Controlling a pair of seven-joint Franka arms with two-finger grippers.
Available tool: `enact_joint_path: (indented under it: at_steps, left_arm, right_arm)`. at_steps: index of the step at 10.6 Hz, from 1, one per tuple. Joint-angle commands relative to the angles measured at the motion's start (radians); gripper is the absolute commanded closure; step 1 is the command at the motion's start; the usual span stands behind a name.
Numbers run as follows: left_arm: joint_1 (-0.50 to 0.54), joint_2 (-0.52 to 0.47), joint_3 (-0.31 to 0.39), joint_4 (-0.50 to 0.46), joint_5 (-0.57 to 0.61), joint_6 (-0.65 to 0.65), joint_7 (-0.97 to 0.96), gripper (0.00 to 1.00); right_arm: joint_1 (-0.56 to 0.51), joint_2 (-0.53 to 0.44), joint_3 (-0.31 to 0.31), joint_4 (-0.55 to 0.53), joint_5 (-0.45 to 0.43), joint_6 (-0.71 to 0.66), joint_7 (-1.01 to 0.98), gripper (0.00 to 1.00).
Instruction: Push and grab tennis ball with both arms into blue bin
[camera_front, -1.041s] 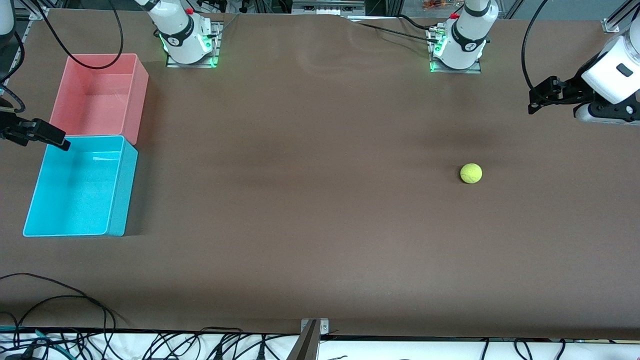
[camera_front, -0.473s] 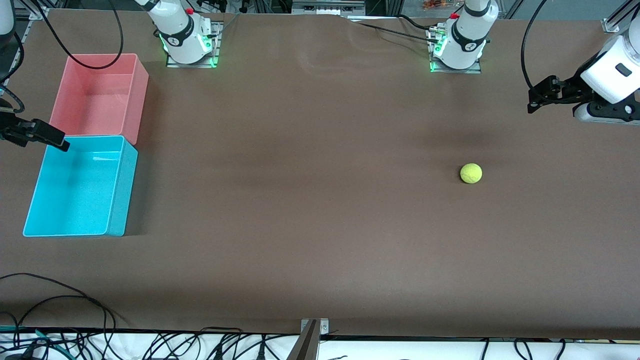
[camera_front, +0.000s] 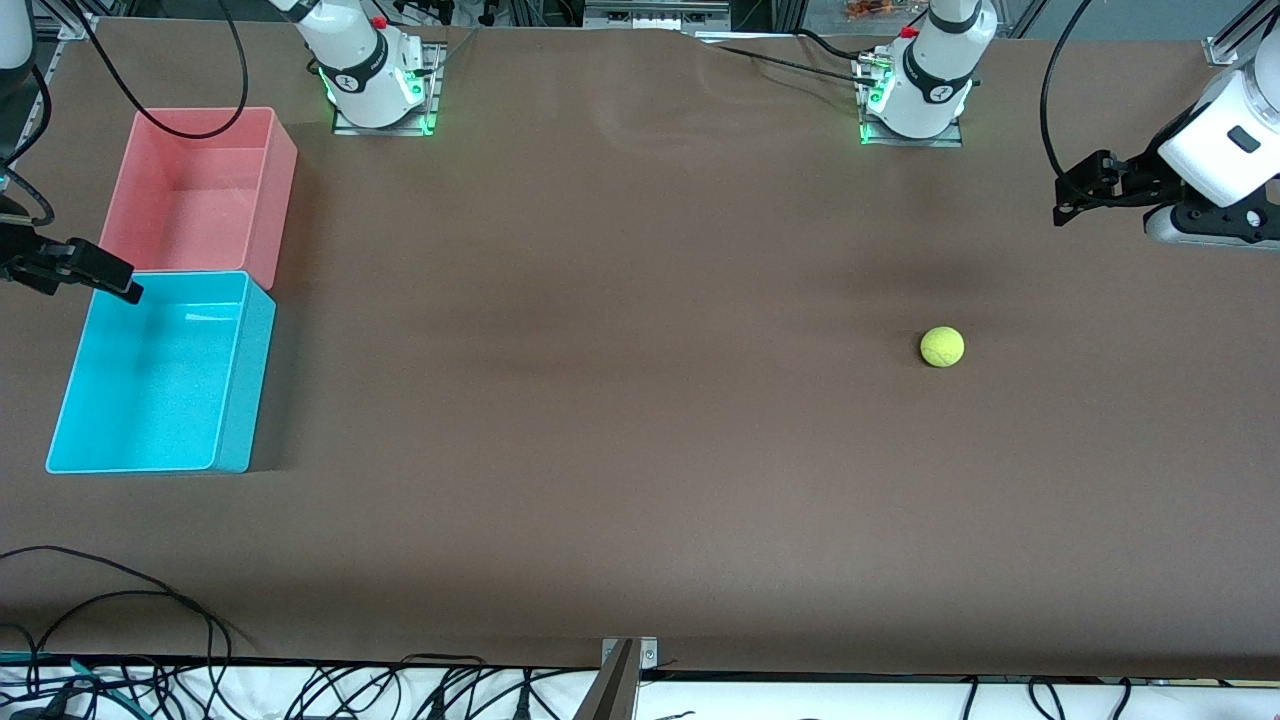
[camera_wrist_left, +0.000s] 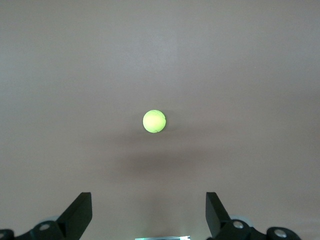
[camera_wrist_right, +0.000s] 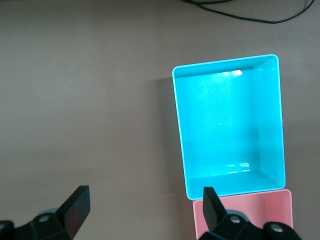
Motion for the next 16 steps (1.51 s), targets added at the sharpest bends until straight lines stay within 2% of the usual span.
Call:
enact_joint_path:
  at_steps: [1, 16]
  left_arm:
    - [-0.001, 0.006, 0.001, 0.021, -0.018, -0.020, -0.010, 0.00]
    - [-0.001, 0.006, 0.000, 0.022, -0.016, -0.020, -0.011, 0.00]
  right_arm:
    - [-0.005, 0.002, 0.002, 0.025, 0.016, -0.002, -0.008, 0.00]
    - [-0.005, 0.009, 0.003, 0.040, 0.018, 0.015, 0.001, 0.00]
